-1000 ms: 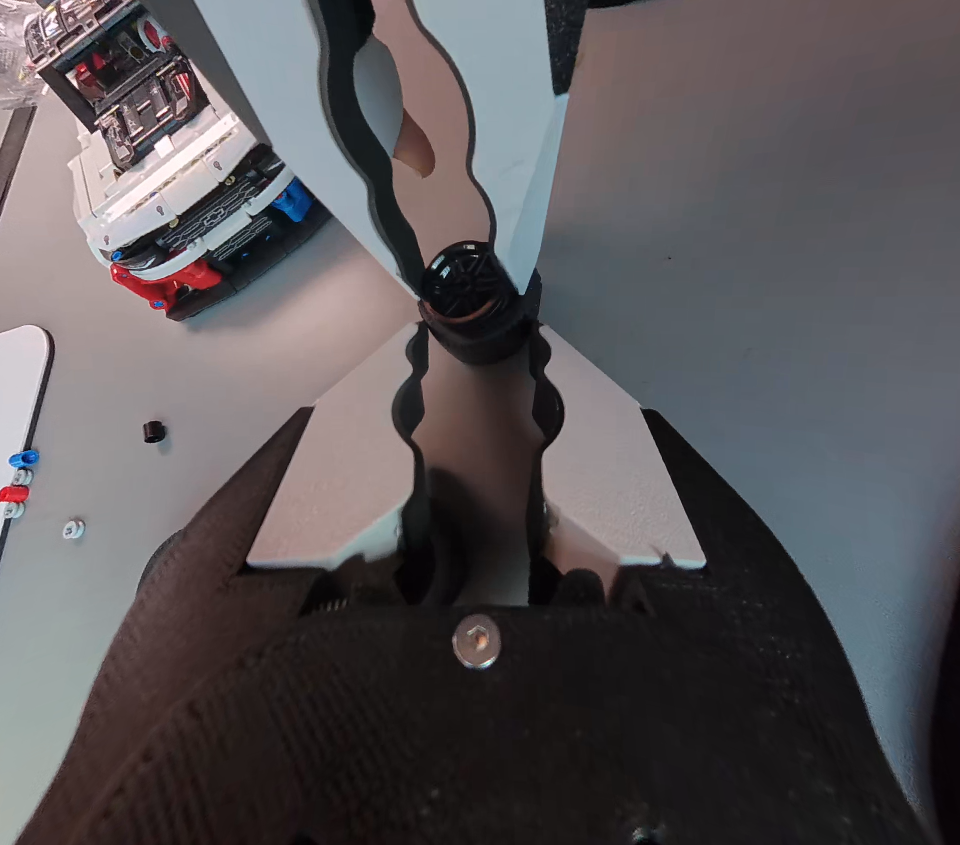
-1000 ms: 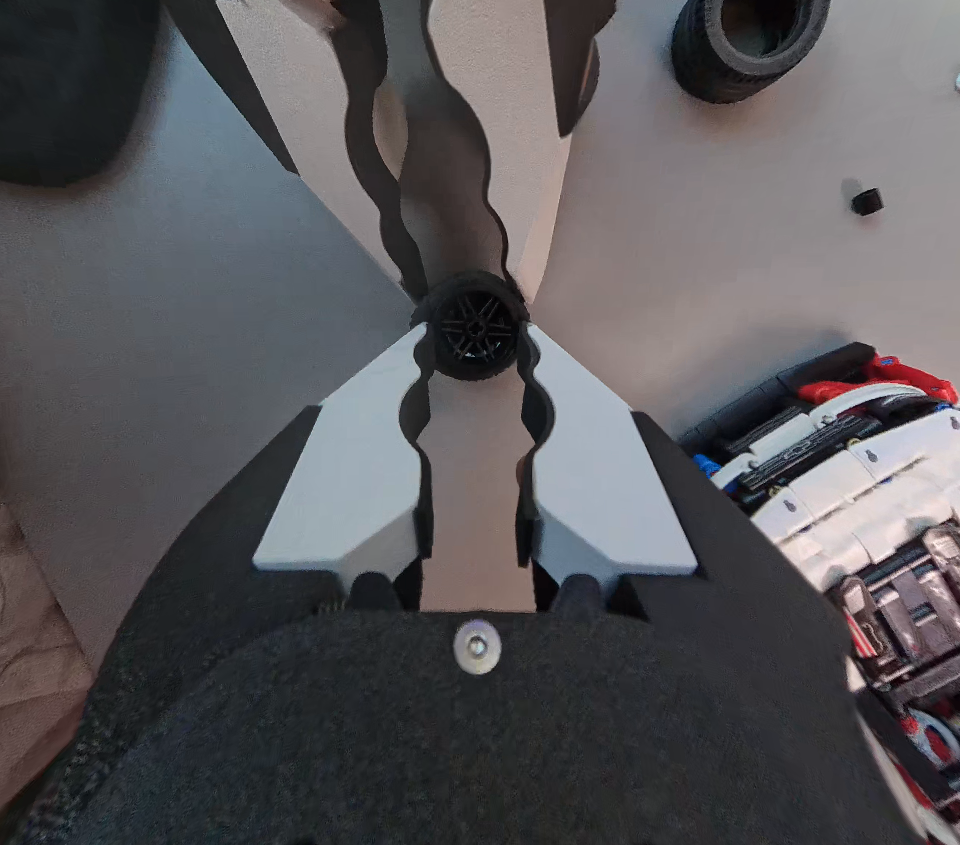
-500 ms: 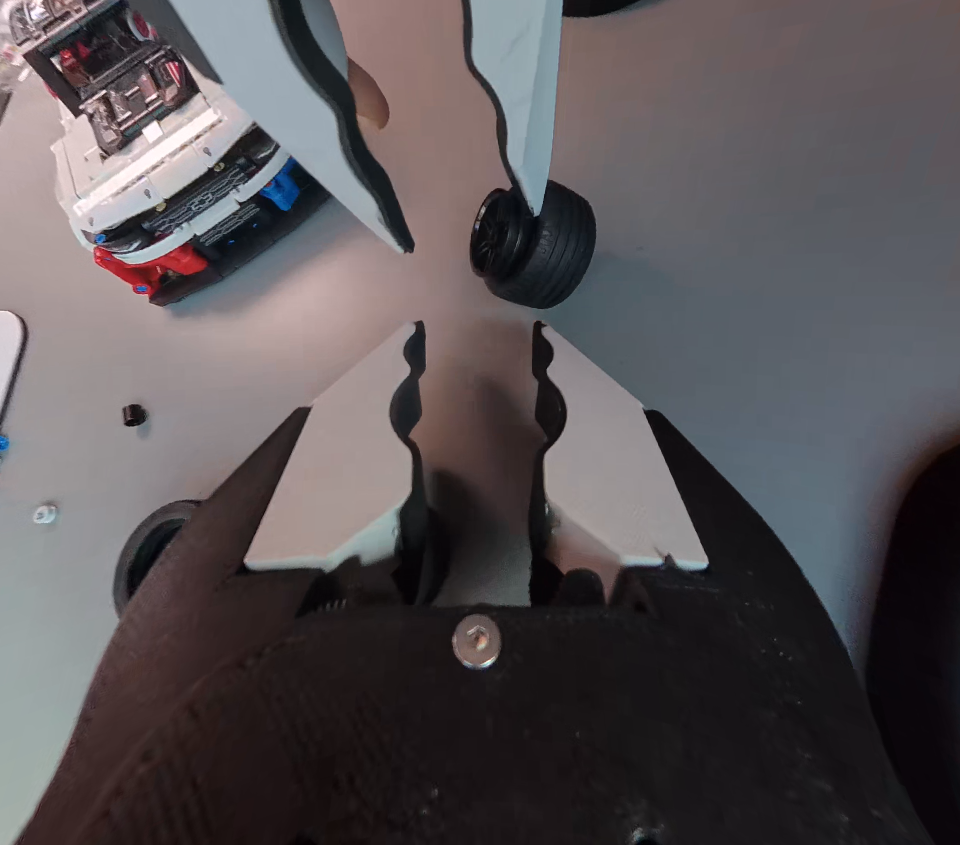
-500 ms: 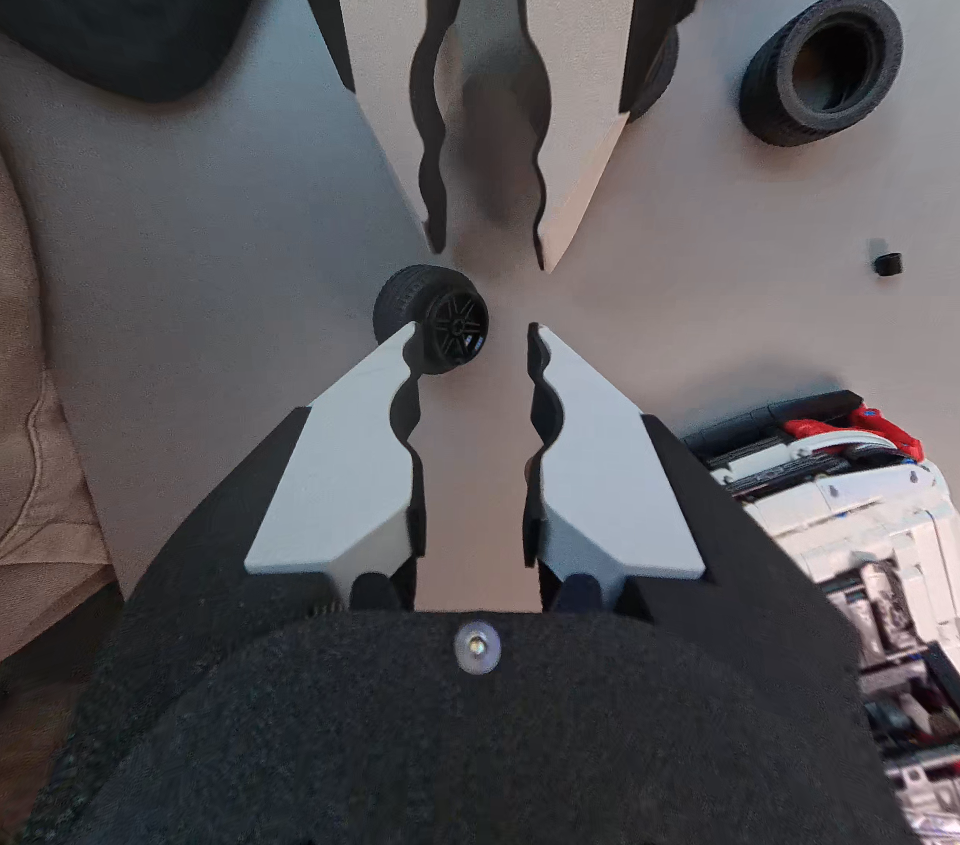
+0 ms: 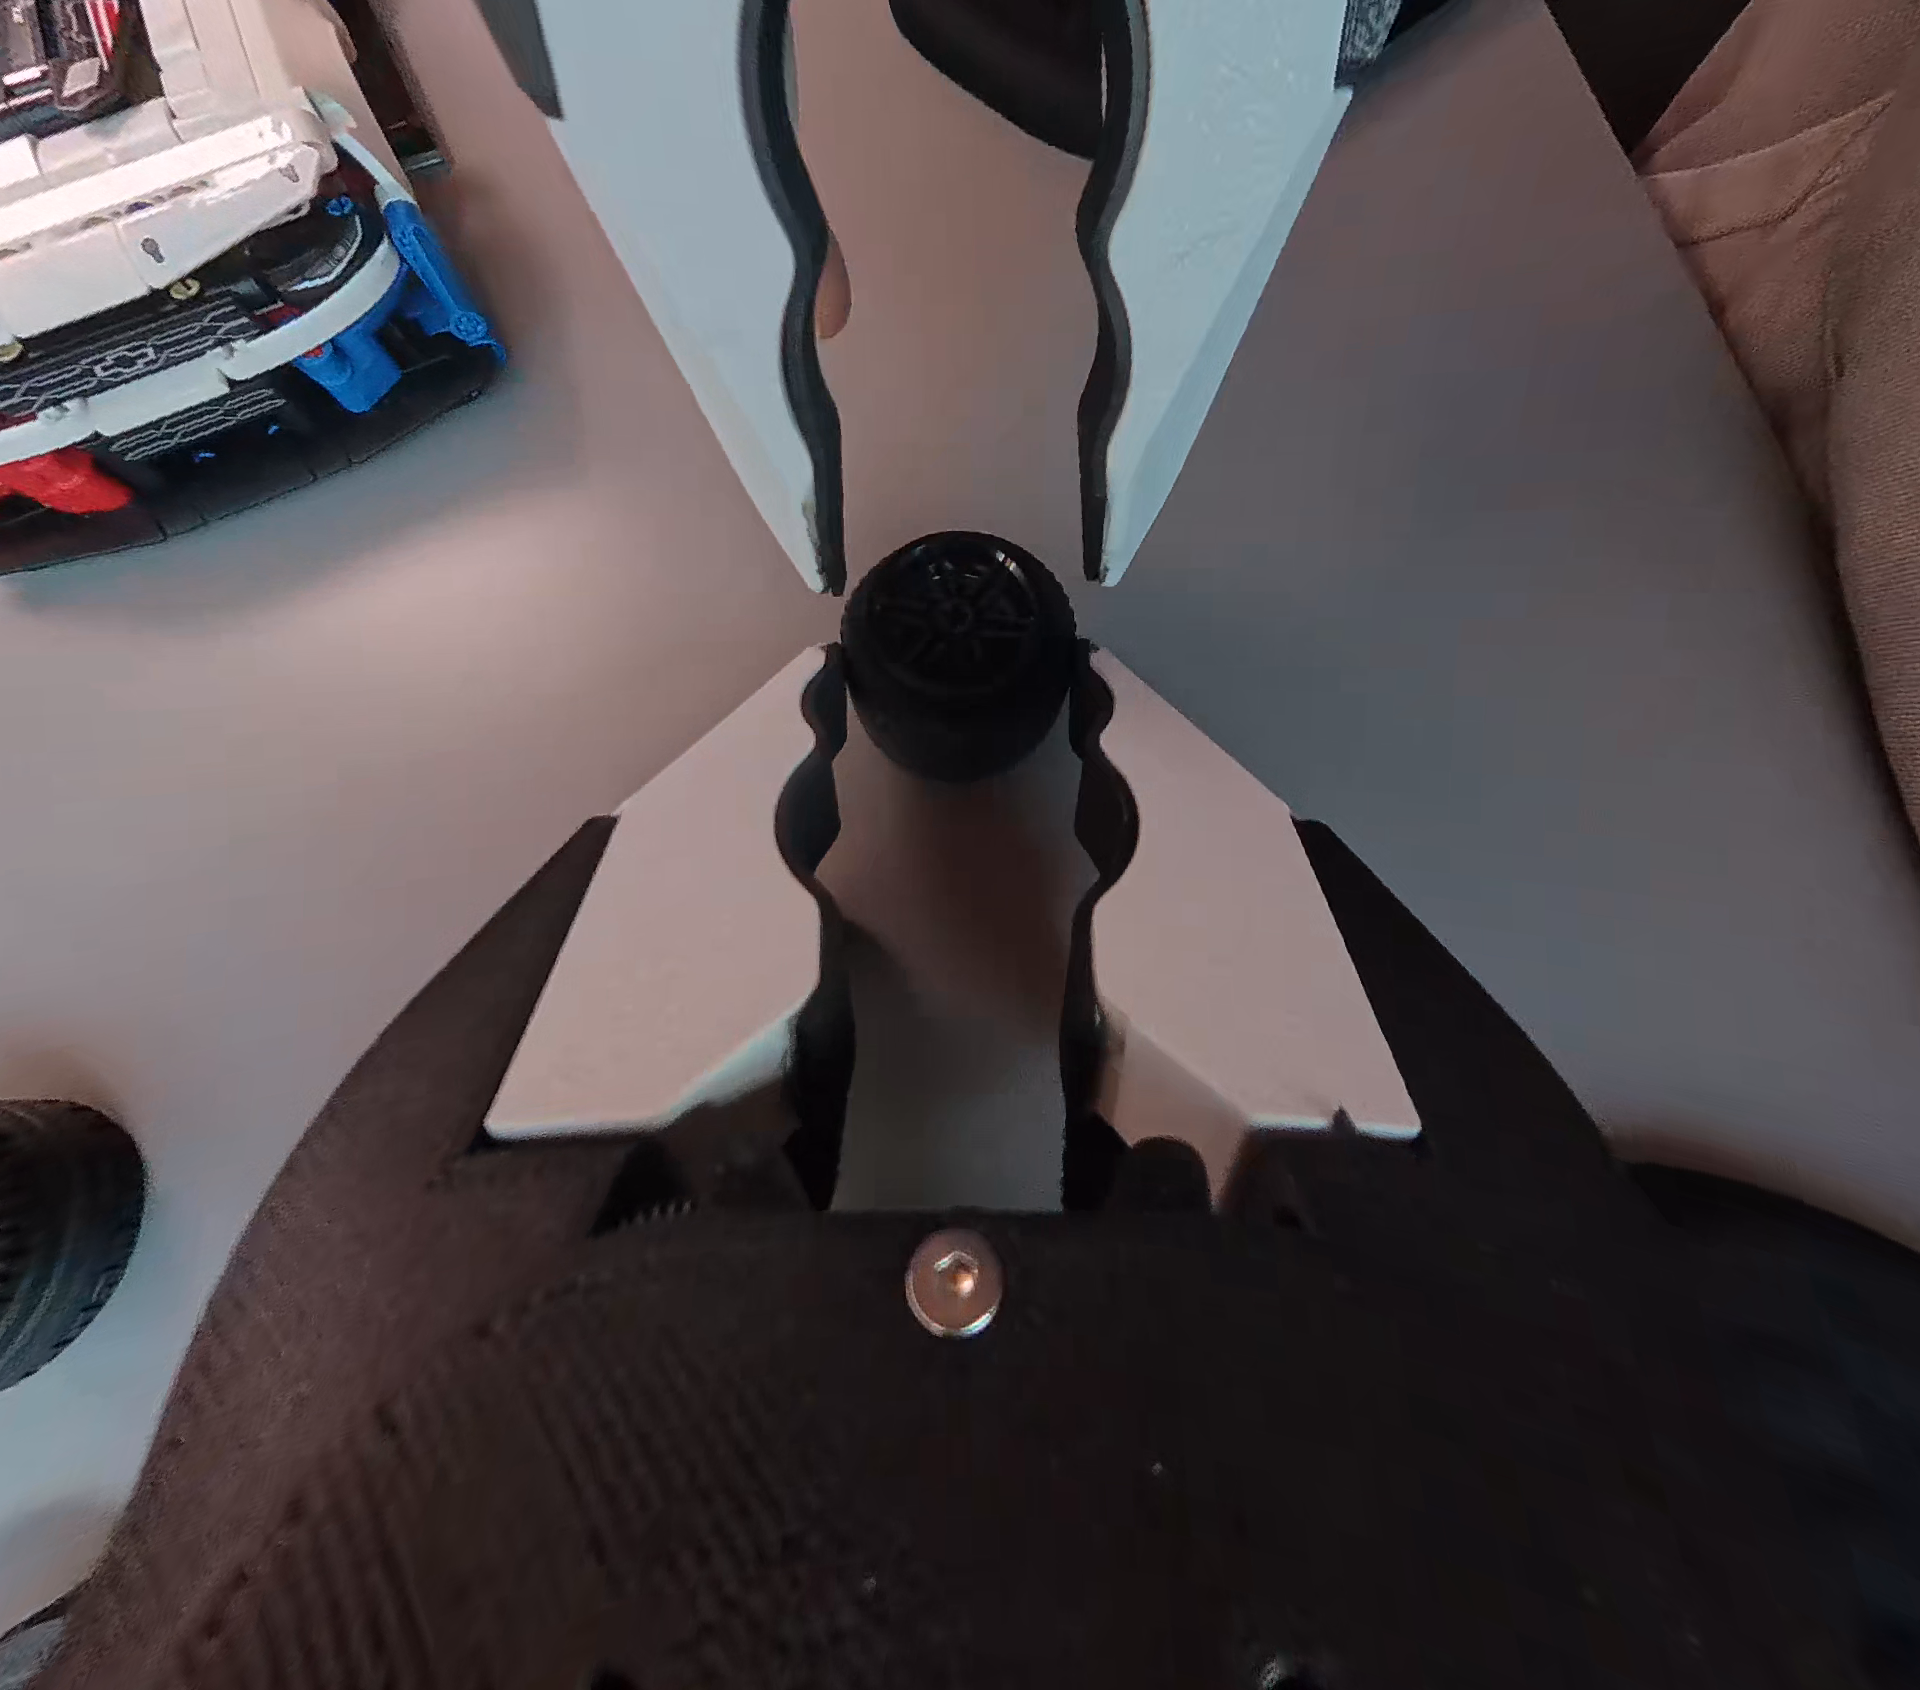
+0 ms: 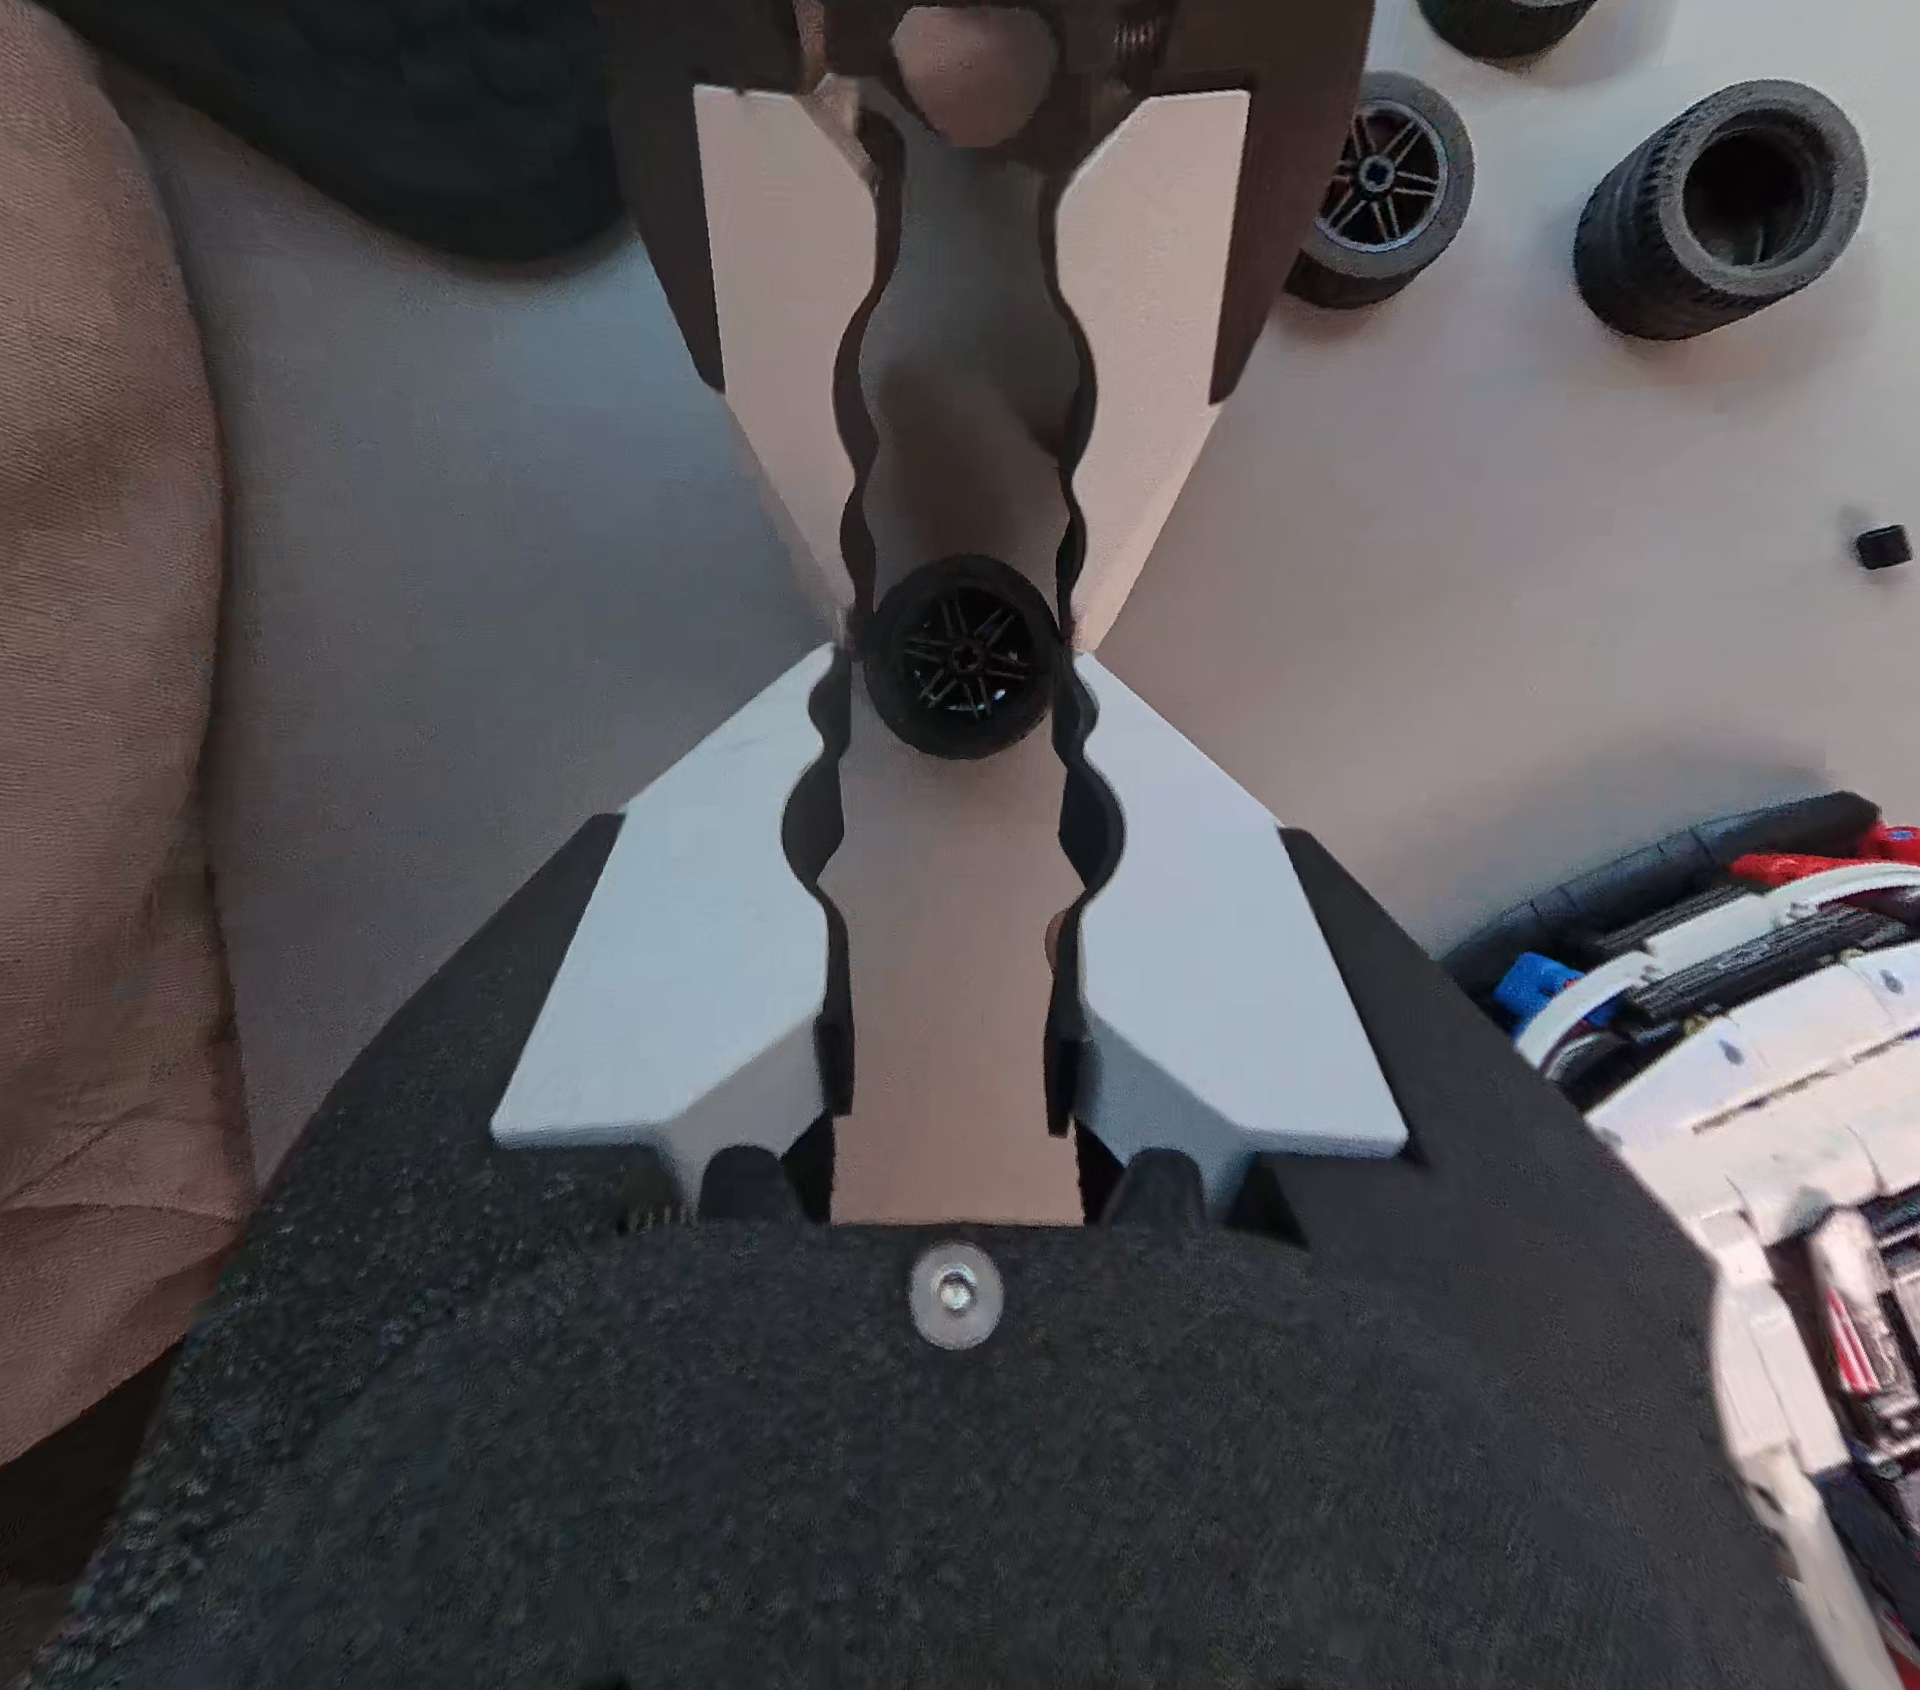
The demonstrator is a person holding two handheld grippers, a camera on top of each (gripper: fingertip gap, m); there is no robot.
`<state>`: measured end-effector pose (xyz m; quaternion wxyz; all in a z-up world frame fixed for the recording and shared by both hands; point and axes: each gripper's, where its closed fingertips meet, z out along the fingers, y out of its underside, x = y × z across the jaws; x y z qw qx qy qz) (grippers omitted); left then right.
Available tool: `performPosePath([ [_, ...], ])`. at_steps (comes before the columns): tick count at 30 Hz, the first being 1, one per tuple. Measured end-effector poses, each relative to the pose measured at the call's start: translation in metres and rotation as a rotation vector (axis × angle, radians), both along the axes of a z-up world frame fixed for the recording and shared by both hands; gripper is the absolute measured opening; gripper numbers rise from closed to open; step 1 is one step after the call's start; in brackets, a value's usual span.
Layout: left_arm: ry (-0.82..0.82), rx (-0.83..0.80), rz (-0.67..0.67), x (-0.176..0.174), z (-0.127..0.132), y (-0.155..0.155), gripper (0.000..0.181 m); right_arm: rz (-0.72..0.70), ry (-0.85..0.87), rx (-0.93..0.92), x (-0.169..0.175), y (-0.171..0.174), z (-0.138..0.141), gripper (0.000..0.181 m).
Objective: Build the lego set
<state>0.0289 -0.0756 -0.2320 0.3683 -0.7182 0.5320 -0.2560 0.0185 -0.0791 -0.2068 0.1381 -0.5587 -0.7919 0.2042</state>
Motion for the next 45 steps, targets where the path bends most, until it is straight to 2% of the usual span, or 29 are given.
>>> performPosePath([
  [1,0.008,0.008,0.003,0.000,-0.001,0.000,0.043,-0.018,-0.042,-0.014,0.000,0.000,-0.001,0.036],
  [3,0.019,0.023,0.006,0.000,-0.001,0.001,0.043,-0.055,-0.138,-0.002,0.003,0.004,-0.008,0.034],
  [9,0.040,0.055,0.016,0.000,-0.003,0.001,0.043,-0.214,-0.211,-0.050,-0.001,0.002,-0.014,0.028],
  [11,0.042,0.052,0.014,0.000,-0.004,0.001,0.043,-0.226,-0.231,-0.019,0.001,0.002,-0.017,0.028],
  [15,0.046,0.055,-0.007,-0.001,-0.004,0.001,0.044,-0.126,-0.223,0.027,0.001,0.002,-0.019,0.028],
  [19,0.072,0.129,-0.053,-0.004,-0.005,0.001,0.045,0.088,-0.237,0.060,0.001,0.002,-0.020,0.027],
  [21,0.068,0.107,-0.056,-0.005,-0.006,0.001,0.044,0.119,-0.235,0.037,0.001,0.002,-0.020,0.027],
  [26,0.067,0.095,-0.049,-0.005,-0.006,0.002,0.041,0.000,-0.153,0.017,0.000,0.005,-0.012,0.027],
  [28,0.066,0.087,-0.049,-0.005,-0.006,0.002,0.041,-0.021,-0.065,0.009,-0.005,0.001,0.001,0.027],
  [30,0.066,0.086,-0.049,-0.005,-0.006,0.002,0.041,-0.017,-0.046,0.034,-0.005,-0.004,0.001,0.025],
  [33,0.066,0.087,-0.048,-0.005,-0.006,0.002,0.041,-0.020,-0.081,0.096,-0.003,-0.002,-0.015,0.016],
  [34,0.066,0.087,-0.047,-0.005,-0.006,0.002,0.042,-0.028,-0.082,0.092,-0.004,-0.001,-0.017,0.018],
  [37,0.066,0.093,-0.046,-0.006,-0.006,0.002,0.043,-0.135,-0.179,-0.016,-0.004,-0.001,-0.019,0.018],
  [45,0.066,0.106,-0.052,-0.006,-0.005,0.001,0.044,-0.128,-0.217,-0.001,-0.005,-0.002,-0.020,0.017],
])
